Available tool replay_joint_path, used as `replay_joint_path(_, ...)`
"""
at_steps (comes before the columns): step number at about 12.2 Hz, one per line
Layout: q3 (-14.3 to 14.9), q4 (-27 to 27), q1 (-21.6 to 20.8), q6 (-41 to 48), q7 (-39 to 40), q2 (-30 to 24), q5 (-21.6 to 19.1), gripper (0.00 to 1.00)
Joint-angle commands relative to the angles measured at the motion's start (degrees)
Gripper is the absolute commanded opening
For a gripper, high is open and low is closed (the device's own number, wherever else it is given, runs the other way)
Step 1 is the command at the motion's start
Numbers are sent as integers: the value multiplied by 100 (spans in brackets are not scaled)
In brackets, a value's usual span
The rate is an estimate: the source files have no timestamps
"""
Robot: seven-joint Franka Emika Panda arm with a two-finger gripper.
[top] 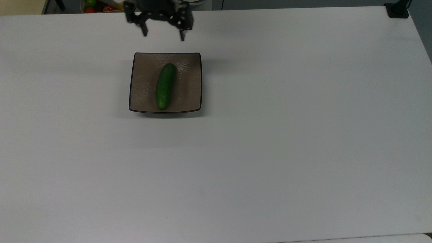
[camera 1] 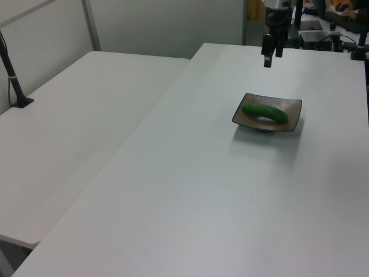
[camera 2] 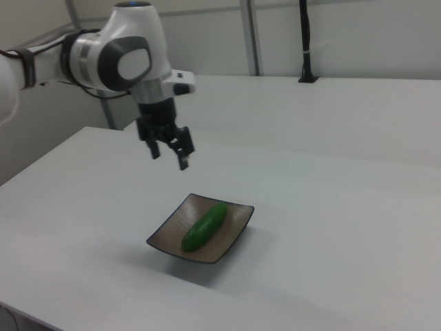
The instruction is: Cucumber placed on a ceramic plate
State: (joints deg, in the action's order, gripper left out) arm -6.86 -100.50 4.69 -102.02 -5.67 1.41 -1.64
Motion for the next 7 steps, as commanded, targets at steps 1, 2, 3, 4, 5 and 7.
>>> replay_joint_path(1,-377,-102,-126,226,-118,-158,67,100)
replay_joint_path(2,-377,-93,-195,217,-118,-159,155,100)
replay_joint_path(3,-377,-93,-274,209,-118,-159,286,100)
replay_joint_path(4,-377,-110,-301,208,-118,-150,427,100)
replay_joint_path(5,-377,-111,-302,217,-110,-150,445,100)
replay_joint_path(7,-246,-93,-432,182,-83,-159,454,100)
